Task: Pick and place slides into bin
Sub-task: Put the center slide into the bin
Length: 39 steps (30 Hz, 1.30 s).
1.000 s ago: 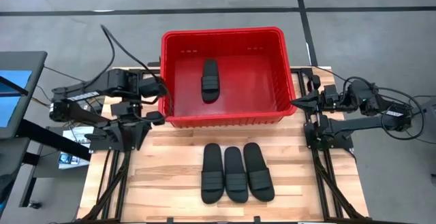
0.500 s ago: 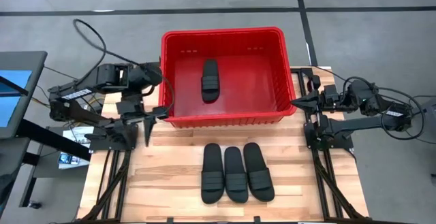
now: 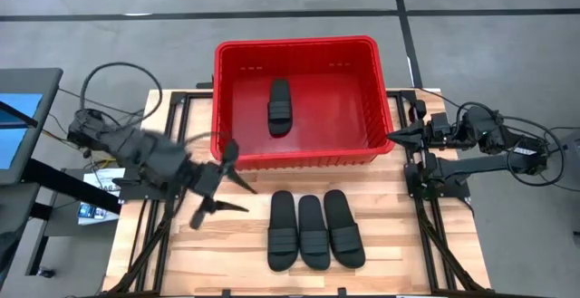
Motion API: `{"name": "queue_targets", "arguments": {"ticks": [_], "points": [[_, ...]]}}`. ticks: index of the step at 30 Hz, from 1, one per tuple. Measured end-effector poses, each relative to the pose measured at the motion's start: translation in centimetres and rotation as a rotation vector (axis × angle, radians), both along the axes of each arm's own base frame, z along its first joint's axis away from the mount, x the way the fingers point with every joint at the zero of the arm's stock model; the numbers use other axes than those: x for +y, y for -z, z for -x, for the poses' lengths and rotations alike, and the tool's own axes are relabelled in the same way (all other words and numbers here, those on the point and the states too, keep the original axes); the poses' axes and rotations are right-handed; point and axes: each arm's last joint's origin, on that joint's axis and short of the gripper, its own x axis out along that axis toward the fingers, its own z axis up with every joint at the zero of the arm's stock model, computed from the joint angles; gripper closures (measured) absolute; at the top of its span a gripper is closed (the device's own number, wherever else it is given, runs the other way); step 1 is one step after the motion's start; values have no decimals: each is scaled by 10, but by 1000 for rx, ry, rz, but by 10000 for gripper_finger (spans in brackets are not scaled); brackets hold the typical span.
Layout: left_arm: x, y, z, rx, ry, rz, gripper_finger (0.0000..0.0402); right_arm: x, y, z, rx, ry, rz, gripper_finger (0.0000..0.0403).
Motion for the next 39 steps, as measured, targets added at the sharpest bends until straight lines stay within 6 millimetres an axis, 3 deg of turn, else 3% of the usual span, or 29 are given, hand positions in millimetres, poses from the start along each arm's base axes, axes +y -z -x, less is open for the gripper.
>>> {"name": "queue_targets", "arguments": {"ticks": [4,7,14,17,25,30,39], "points": [[-15,31,6,16,-436,-86,225,0,0,0,0,0,0,403],[-17,53,7,30,-556,-83,225,0,0,0,0,0,0,403],[-8,97,4,105,-530,-83,225,0,0,0,1,0,0,403],[7,103,9,76,-467,-53,225,0,0,0,2,0,0,403],[49,126,64,-98,-237,91,225,0,0,0,2,0,0,403],[52,150,85,-212,-130,186,225,0,0,0,3,0,0,403],[51,170,83,-242,-151,146,225,0,0,0,3,0,0,403]]}}
